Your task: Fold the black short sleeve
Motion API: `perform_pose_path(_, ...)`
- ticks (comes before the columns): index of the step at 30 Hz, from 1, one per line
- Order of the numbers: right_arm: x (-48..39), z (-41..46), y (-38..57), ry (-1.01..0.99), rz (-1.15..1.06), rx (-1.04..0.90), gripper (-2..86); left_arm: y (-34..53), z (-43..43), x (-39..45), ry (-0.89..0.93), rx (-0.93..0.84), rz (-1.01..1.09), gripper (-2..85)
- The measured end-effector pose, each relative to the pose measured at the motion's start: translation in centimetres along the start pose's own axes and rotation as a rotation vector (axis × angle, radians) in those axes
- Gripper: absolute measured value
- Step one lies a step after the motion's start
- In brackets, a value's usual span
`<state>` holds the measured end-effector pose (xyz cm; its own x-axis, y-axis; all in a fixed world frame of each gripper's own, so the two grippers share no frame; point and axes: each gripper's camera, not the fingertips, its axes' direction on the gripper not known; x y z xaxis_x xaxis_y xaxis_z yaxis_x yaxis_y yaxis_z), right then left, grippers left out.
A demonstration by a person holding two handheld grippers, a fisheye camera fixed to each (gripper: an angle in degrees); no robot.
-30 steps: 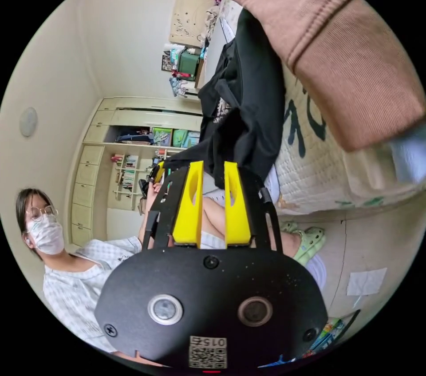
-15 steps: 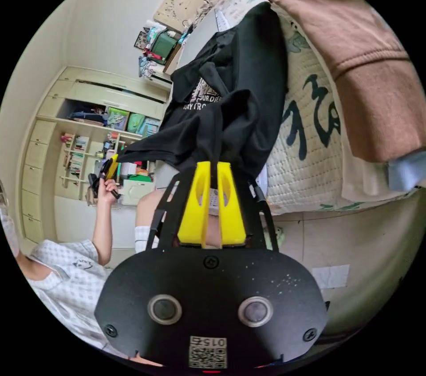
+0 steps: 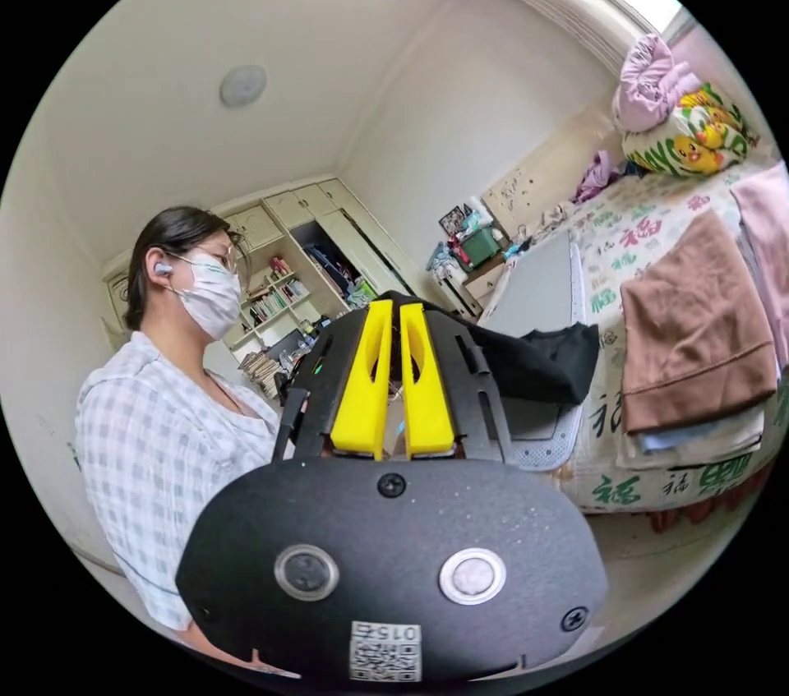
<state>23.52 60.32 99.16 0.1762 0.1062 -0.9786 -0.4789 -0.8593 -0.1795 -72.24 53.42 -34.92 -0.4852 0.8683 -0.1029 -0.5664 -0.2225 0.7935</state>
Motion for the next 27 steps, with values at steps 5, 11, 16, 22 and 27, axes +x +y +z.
perform_pose_path(5, 10.8, 10.3, -1.6, 0.030, 0.262, -0.103, 0.3, -0.2, 7.2, -9.9, -0.165, -0.257, -0.283, 0.0)
perform_pose_path(11, 18.0, 25.8, -16.6, 0.119, 0.258, -0.129, 0.2, -12.2, 18.1, -14.8, -0.190, -0.232, -0.353, -0.3)
perform_pose_path(16, 6.3, 30.2, -31.4, 0.135, -0.030, 0.036, 0.2, -27.8, 19.5, -3.9, -0.127, -0.015, -0.082, -0.2)
perform_pose_path(22, -3.5, 29.6, -31.7, 0.125, -0.271, 0.048, 0.3, -30.8, 13.2, 4.5, -0.021, 0.105, 0.156, 0.0)
perform_pose_path(27, 1.3, 30.6, -20.1, 0.085, -0.261, -0.093, 0.4, -23.4, 10.3, 1.7, -0.053, -0.068, 0.150, 0.1)
